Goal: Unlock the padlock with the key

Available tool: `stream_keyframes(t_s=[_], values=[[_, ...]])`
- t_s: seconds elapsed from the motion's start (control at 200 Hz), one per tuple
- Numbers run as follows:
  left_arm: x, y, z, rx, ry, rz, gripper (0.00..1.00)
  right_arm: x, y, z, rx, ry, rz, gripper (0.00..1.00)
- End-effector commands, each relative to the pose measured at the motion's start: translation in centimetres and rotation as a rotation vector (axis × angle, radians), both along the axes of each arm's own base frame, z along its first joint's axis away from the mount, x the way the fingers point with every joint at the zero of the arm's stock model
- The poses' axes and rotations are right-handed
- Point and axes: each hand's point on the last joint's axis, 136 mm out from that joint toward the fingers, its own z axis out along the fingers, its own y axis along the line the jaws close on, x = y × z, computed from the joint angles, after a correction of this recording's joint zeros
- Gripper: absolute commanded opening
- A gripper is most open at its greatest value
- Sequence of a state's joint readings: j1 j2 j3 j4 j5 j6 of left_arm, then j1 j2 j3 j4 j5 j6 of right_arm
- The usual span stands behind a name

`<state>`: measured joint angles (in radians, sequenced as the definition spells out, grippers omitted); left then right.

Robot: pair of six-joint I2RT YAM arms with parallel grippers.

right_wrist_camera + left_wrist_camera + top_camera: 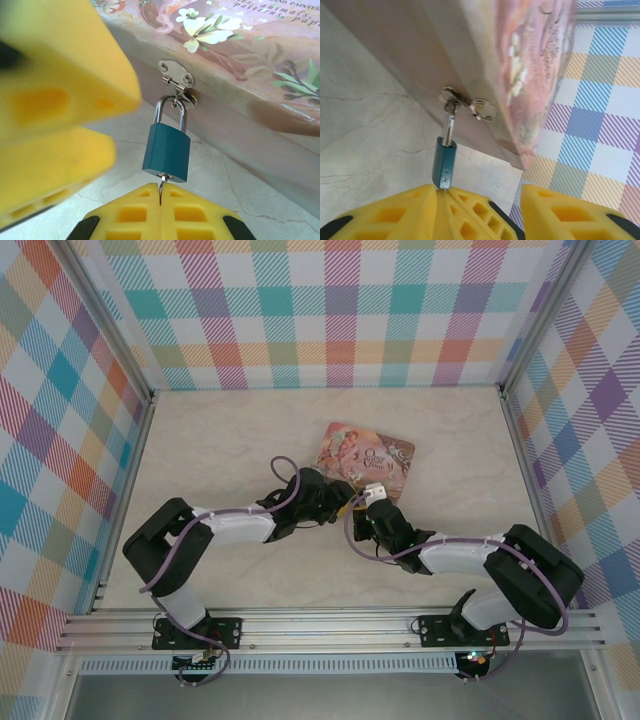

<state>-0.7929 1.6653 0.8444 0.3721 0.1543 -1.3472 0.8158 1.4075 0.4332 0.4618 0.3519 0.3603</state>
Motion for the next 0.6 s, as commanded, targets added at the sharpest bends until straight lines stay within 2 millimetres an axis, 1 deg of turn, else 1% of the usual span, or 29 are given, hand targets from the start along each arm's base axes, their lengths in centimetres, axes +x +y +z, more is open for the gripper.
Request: stream_keyframes(t_s=[0.0,0.045,0.065,0.14,0.22,0.325,0.425,0.465,0.48,0.495,0.595], values=[[0.3,1.9,1.4,0.058,-0.039,0.019,0.51,-0.1,-0.4,-0.7,0.036,0.030,-0.023,0.00],[0.3,2.9,1.5,0.087,-0.040,0.035,0.53,-0.2,-0.4,-0.6,0.048,0.032,-0.022,0.00],[0.3,3.2,1.9,0.091,-0.053,0.039,0.54,-0.2,-0.4,-0.5,0.054,0.034,-0.022,0.00],[0.5,5.1,2.3,0.144,-0.070,0.065,0.57,-0.2,-0.5,-0.4,0.094,0.045,-0.030,0.00],[0.9,7.3,3.4,0.204,-0.103,0.094,0.61,-0.2,-0.7,-0.1,0.155,0.061,-0.042,0.00],[1.6,10.4,5.0,0.326,-0.161,0.113,0.68,-0.2,-0.9,0.1,0.212,0.080,-0.054,0.00],[2.5,13.3,6.0,0.480,-0.193,0.112,0.74,-0.3,-1.1,0.3,0.269,0.105,-0.070,0.00],[3.1,14.0,6.6,0.507,-0.209,0.112,0.75,-0.2,-1.2,0.4,0.291,0.117,-0.081,0.00],[3.0,14.5,6.2,0.529,-0.189,0.109,0.75,-0.2,-1.2,0.5,0.300,0.120,-0.084,0.00],[3.1,14.8,6.3,0.536,-0.187,0.111,0.76,-0.3,-1.3,0.5,0.308,0.123,-0.086,0.00],[4.6,15.9,7.3,0.547,-0.211,0.105,0.78,-0.3,-1.5,0.7,0.348,0.148,-0.105,0.00]])
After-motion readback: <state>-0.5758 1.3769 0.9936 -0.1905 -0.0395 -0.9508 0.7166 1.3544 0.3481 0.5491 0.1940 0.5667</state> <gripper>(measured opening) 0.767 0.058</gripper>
